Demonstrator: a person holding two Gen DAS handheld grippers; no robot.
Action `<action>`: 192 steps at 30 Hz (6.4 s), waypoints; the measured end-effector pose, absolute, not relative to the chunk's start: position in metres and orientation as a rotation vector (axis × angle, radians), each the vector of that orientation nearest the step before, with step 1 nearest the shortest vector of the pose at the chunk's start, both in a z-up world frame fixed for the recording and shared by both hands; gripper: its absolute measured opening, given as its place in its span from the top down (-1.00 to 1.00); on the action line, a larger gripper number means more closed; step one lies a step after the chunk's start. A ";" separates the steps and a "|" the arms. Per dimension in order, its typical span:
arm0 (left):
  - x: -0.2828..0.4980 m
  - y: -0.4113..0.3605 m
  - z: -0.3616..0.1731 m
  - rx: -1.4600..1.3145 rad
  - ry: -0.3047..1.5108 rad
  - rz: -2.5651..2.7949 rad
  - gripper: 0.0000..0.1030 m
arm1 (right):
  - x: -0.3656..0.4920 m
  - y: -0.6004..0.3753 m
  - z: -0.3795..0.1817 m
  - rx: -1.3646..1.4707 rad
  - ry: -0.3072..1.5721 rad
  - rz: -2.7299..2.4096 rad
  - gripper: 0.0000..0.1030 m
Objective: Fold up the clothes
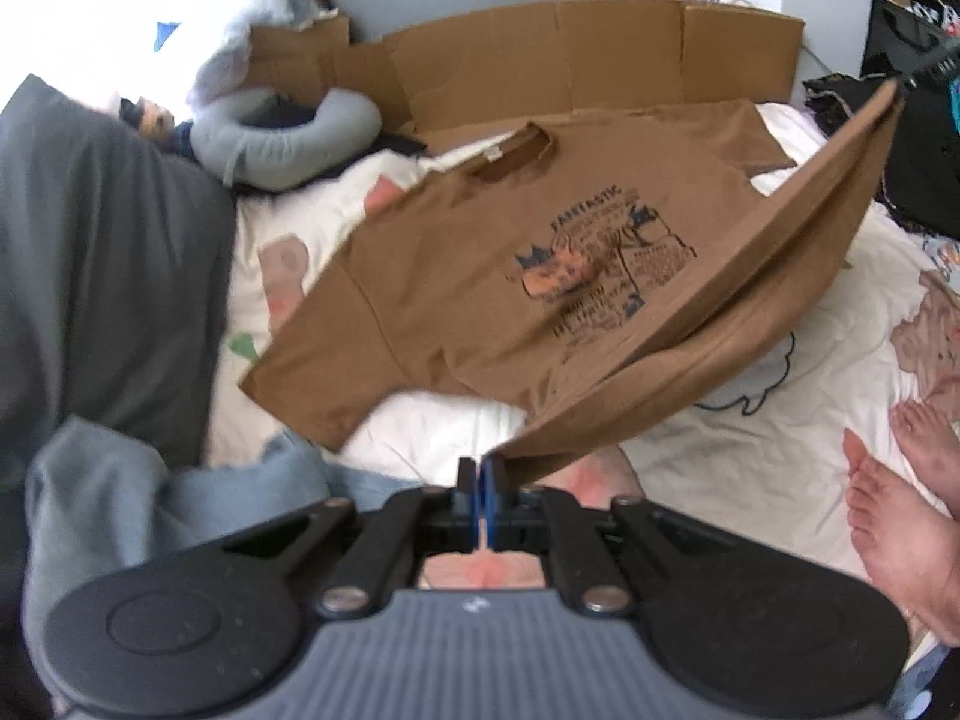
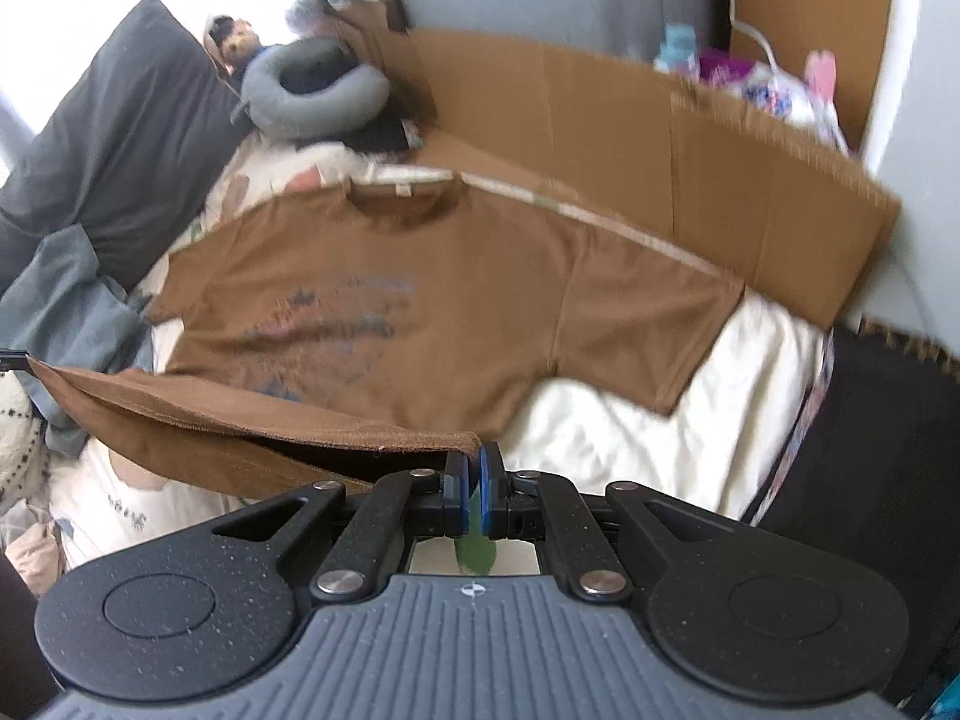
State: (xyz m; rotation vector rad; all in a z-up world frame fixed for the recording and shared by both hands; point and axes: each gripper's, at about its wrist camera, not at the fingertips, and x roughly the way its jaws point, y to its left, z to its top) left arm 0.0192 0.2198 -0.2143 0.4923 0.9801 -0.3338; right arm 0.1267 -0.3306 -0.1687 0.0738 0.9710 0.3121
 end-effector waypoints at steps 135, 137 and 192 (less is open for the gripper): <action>-0.064 0.240 -0.355 -0.176 1.226 0.224 0.91 | -0.029 -0.340 -0.370 0.386 1.273 0.278 0.45; -0.062 0.238 -0.356 -0.163 1.232 0.223 0.91 | -0.032 -0.344 -0.370 0.406 1.278 0.302 0.42; -0.030 0.242 -0.156 -0.267 1.046 0.085 0.92 | 0.047 -0.368 -0.167 0.456 1.121 0.396 0.95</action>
